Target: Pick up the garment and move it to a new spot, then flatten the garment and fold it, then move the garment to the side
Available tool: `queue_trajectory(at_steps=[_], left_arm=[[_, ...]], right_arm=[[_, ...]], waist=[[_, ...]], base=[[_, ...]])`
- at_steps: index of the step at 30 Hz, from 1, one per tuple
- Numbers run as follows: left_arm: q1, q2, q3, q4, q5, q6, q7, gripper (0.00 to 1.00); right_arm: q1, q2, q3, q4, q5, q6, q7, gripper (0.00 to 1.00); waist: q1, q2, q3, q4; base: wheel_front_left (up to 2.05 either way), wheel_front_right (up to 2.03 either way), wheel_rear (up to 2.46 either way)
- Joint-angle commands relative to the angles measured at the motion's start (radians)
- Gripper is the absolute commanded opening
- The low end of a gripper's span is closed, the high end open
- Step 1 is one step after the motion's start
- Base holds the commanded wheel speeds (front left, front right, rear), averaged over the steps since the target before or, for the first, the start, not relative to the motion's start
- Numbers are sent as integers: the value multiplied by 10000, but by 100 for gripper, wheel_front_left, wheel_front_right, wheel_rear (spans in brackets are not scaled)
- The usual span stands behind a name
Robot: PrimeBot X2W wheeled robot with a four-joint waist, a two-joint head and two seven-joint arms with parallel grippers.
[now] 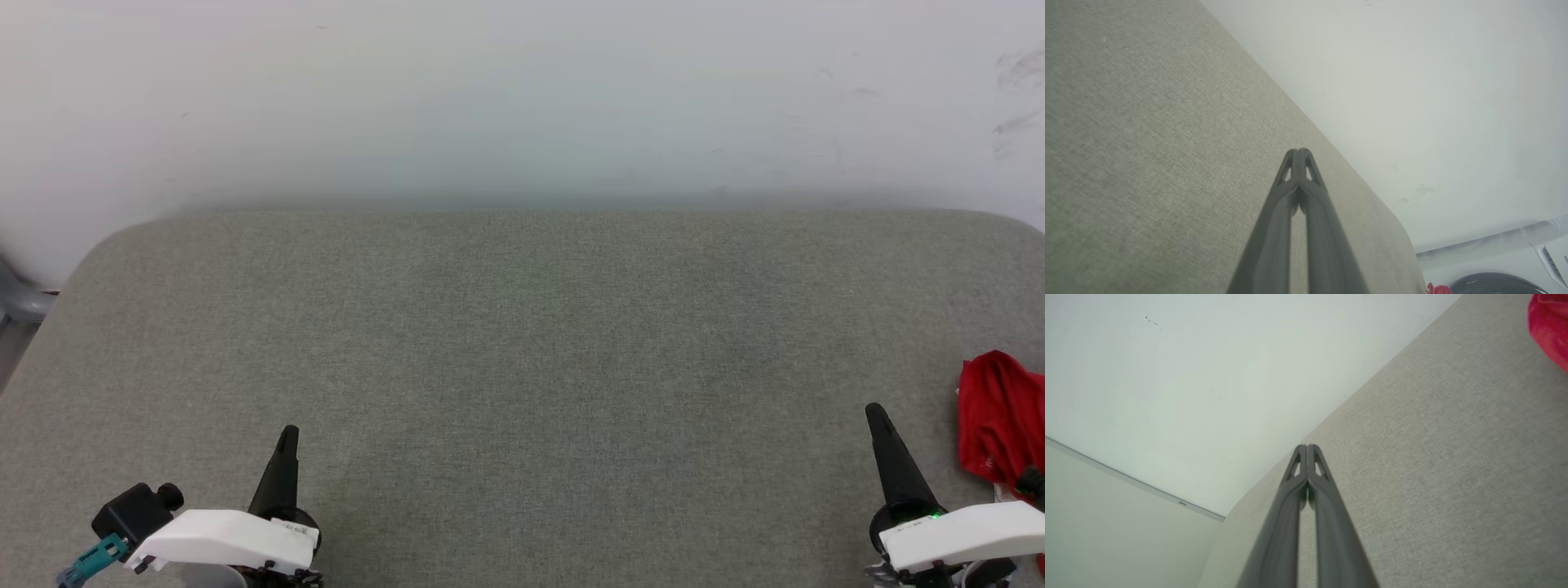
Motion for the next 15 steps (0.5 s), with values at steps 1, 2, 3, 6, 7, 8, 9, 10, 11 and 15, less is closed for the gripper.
queue_trajectory(at_steps=[1,2,3,6,7,8,9,10,11,15], left_arm=[[-290,-9,91,-71,-284,-95,68,0],[-301,-21,110,-66,-389,-105,104,0],[-313,-36,129,-60,-496,-112,130,0],[-343,-70,182,-46,-820,-122,219,0],[-352,-82,200,-41,-923,-132,250,0],[-362,-94,217,-36,-1025,-142,286,0],[-371,-103,231,-31,-1126,-152,309,0],[-383,-113,246,-25,-1229,-162,338,0],[-397,-122,260,-21,-1331,-168,371,0],[-432,-160,328,-2,-1722,-191,480,0]], right_arm=[[-267,-18,0,-35,323,0,27,0],[-293,-18,0,-5,438,0,36,0],[-321,-18,2,23,560,0,43,0],[-392,-18,2,110,913,0,76,0],[-411,-18,3,136,1027,0,88,0],[-427,-18,3,165,1141,0,92,0],[-439,-18,4,192,1257,0,97,0],[-452,-18,3,221,1371,0,109,0],[-468,-18,5,248,1480,-1,115,0],[-569,-18,5,348,1915,-1,157,0]], waist=[[0,0,4,-3],[0,0,7,-5],[0,0,10,-7],[0,0,19,-13],[0,0,22,-15],[0,0,26,-17],[0,0,29,-19],[0,0,32,-21],[0,0,35,-23],[0,0,47,-31]], base=[[0,0,0],[0,0,0],[0,0,0],[0,0,0],[0,0,0],[0,0,0],[0,0,0],[0,0,0],[0,0,0],[0,0,0]])
